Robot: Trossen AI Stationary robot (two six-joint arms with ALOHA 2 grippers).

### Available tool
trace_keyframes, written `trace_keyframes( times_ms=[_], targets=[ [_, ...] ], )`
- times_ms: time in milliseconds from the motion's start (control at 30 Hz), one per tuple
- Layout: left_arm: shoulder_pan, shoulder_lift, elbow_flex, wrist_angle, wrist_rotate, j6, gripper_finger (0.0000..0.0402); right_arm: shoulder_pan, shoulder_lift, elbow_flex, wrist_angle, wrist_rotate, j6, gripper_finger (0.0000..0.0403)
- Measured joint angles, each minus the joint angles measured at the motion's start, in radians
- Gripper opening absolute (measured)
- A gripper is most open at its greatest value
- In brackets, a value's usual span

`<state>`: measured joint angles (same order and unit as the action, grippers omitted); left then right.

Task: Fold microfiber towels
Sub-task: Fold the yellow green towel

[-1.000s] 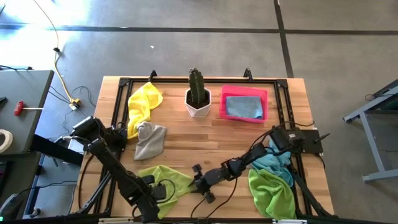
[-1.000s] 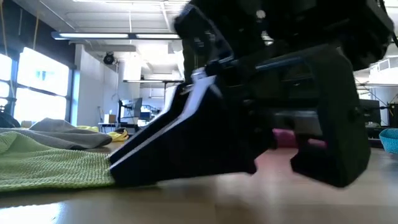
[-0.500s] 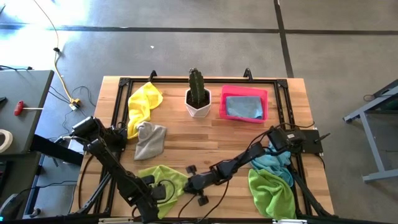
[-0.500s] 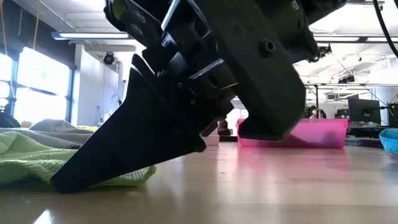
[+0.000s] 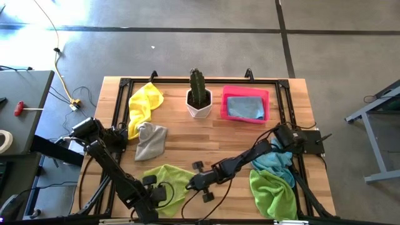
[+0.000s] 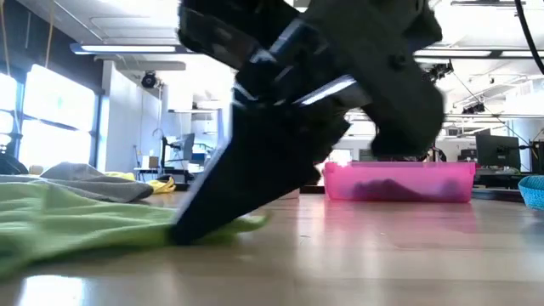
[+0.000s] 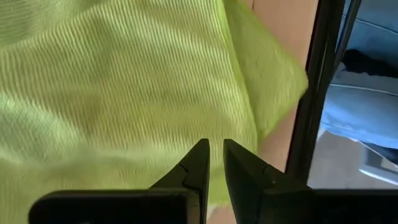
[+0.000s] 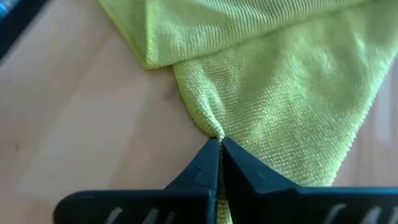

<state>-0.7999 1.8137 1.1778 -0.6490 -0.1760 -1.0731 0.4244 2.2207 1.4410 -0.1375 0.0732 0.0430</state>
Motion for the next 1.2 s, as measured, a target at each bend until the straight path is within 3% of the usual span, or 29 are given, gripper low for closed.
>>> trace_keyframes(
  times_ms=[200, 467, 733, 867, 1100, 1200],
  targets=[
    [0.031, 0.000, 0.000, 0.003, -0.063, 0.095, 0.0039, -0.001, -0.128, -0.012, -0.245, 0.031, 0.029, 0.0001],
    [0.107, 0.000, 0.000, 0.020, -0.124, 0.262, 0.0039, 0.002, -0.367, -0.008, -0.435, 0.219, 0.146, 0.0000],
    [0.198, 0.000, 0.000, 0.095, -0.252, 0.444, 0.0039, -0.001, -0.568, -0.005, -0.548, 0.432, 0.462, 0.0000],
    [0.244, 0.000, 0.000, 0.181, -0.374, 0.552, 0.0039, -0.001, -0.637, -0.004, -0.561, 0.398, 0.506, 0.0000],
    [0.301, 0.000, 0.066, 0.319, -0.732, 0.735, 0.0039, -0.007, -0.711, -0.003, -0.650, 0.589, 0.604, 0.0000],
    [0.311, 0.000, 0.077, 0.452, -0.815, 0.802, 0.0039, -0.014, -0.717, -0.003, -0.658, 0.627, 0.601, 0.0000]
  ],
)
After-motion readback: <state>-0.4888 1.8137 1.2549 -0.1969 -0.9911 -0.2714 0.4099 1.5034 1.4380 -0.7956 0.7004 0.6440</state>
